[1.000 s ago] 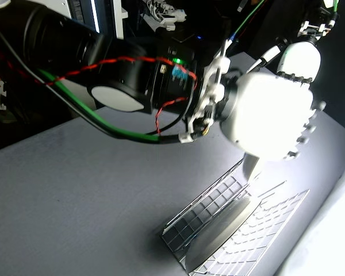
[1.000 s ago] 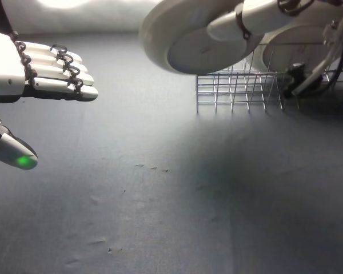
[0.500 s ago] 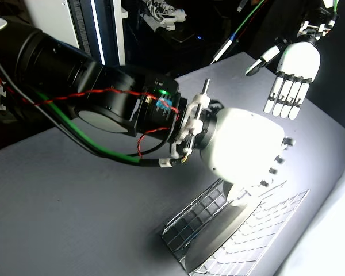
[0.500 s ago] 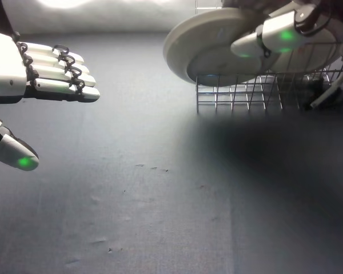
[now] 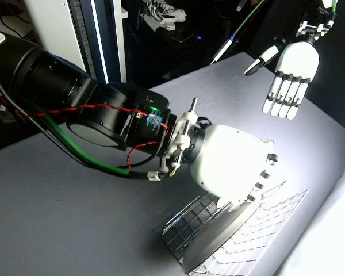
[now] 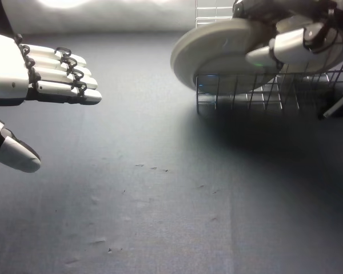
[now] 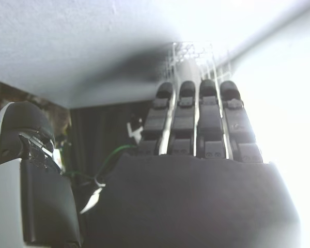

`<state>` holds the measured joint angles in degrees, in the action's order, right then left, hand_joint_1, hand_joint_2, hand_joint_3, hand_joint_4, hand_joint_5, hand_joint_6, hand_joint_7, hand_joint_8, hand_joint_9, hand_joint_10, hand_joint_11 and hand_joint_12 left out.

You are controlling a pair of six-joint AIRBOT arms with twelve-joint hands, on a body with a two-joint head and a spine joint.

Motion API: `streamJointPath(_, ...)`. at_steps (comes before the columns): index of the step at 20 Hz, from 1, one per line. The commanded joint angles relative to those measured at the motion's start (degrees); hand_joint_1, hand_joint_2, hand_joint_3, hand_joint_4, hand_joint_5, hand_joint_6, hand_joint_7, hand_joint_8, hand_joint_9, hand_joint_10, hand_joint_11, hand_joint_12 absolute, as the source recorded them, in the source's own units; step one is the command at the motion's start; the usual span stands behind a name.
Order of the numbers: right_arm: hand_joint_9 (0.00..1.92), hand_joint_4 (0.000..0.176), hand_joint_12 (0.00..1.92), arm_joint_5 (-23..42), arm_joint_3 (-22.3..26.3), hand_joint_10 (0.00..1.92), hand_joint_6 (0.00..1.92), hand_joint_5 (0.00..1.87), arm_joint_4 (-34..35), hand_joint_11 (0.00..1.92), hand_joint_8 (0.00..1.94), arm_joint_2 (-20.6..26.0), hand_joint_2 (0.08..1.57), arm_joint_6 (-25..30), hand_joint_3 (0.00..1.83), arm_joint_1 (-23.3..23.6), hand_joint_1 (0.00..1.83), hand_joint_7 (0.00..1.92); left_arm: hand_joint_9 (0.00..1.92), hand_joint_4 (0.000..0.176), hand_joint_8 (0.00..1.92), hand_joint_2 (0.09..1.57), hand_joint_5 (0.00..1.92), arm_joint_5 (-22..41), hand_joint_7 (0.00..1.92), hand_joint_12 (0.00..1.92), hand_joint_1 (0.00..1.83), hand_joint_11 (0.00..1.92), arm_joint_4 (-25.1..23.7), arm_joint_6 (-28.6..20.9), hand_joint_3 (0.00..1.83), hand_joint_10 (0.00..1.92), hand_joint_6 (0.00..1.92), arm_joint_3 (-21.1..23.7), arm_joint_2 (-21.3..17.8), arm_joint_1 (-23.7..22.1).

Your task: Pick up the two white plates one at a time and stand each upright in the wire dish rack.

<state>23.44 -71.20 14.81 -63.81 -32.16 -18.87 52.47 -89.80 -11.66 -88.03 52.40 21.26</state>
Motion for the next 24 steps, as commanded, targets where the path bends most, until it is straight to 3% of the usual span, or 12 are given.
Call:
streamJointPath(1, 0.90, 0.000, 1.21, 7.54, -0.34, 0.30, 0.25, 0.81, -0.24, 0.57, 0.12, 0.34, 1.05, 0.47, 0.00, 0.36, 1.38, 0.91, 0.00, 0.000, 0.00, 1.04, 0.00, 1.33, 0.00, 0.00, 0.00, 0.00, 3.92, -0.13, 0.01, 0.00, 0.00, 0.03, -0.39, -0.25)
streamJointPath(4, 0.87, 0.000, 1.18, 7.63, -0.36, 0.10, 0.06, 0.81, -0.60, 0.49, 0.00, 0.34, 1.04, 0.47, 0.00, 0.15, 1.34, 0.87, 0.00, 0.000, 0.00, 1.04, 0.00, 1.34, 0.00, 0.01, 0.00, 0.01, 3.92, -0.13, 0.00, 0.00, 0.00, 0.15, -0.40, -0.13)
streamJointPath(8, 0.50, 0.000, 1.20, 8.69, -0.33, 0.00, 0.00, 0.52, -3.07, 0.04, 0.00, 0.33, 0.97, 0.53, 0.00, 0.19, 1.19, 0.53, 0.01, 0.000, 0.00, 1.05, 0.01, 1.34, 0.01, 0.02, 0.00, 0.04, 3.91, -0.13, 0.00, 0.00, 0.00, 0.17, -0.40, -0.04)
streamJointPath(10, 0.23, 0.000, 0.80, 9.41, -0.29, 0.00, 0.00, 0.27, -4.07, 0.00, 0.00, 0.33, 0.94, 0.53, 0.00, 0.19, 1.16, 0.26, 0.00, 0.000, 0.00, 1.05, 0.00, 1.34, 0.00, 0.01, 0.00, 0.03, 3.91, -0.13, 0.01, 0.00, 0.00, 0.17, -0.40, -0.01)
streamJointPath(13, 0.08, 0.000, 0.33, 10.46, -0.29, 0.00, 0.00, 0.12, -7.15, 0.00, 0.00, 0.34, 0.90, 0.52, 0.00, 0.52, 1.14, 0.10, 0.00, 0.000, 0.00, 1.05, 0.00, 1.39, 0.00, 0.01, 0.00, 0.03, 3.91, -0.13, 0.00, 0.00, 0.00, 0.22, -0.41, 0.00)
streamJointPath(18, 0.00, 0.000, 0.09, 15.11, 0.42, 0.00, 0.00, 0.02, -21.44, 0.00, 0.00, 0.78, 0.83, 0.49, 0.00, 1.44, 1.13, 0.00, 0.00, 0.000, 0.00, 1.05, 0.00, 3.27, 0.00, 0.00, 0.00, 0.01, 3.94, -0.13, 0.00, 0.00, 0.00, 0.45, -0.46, 0.30)
streamJointPath(19, 0.00, 0.000, 0.02, 17.12, 0.43, 0.00, 0.00, 0.00, -27.52, 0.00, 0.00, 0.94, 0.83, 0.51, 0.00, 1.44, 1.14, 0.00, 0.00, 0.000, 0.00, 1.05, 0.00, 3.95, 0.00, 0.01, 0.00, 0.01, 4.03, -0.13, 0.00, 0.00, 0.00, 0.58, -0.48, 0.51)
streamJointPath(24, 0.00, 0.000, 0.00, 24.35, 4.03, 0.00, 0.00, 0.00, -46.54, 0.00, 0.00, 2.84, 0.83, 0.51, 0.00, 1.85, 1.09, 0.00, 0.00, 0.000, 0.00, 1.03, 0.00, 8.37, 0.00, 0.00, 0.00, 0.00, 5.75, 0.11, 0.00, 0.00, 0.00, 3.12, -1.25, 1.03)
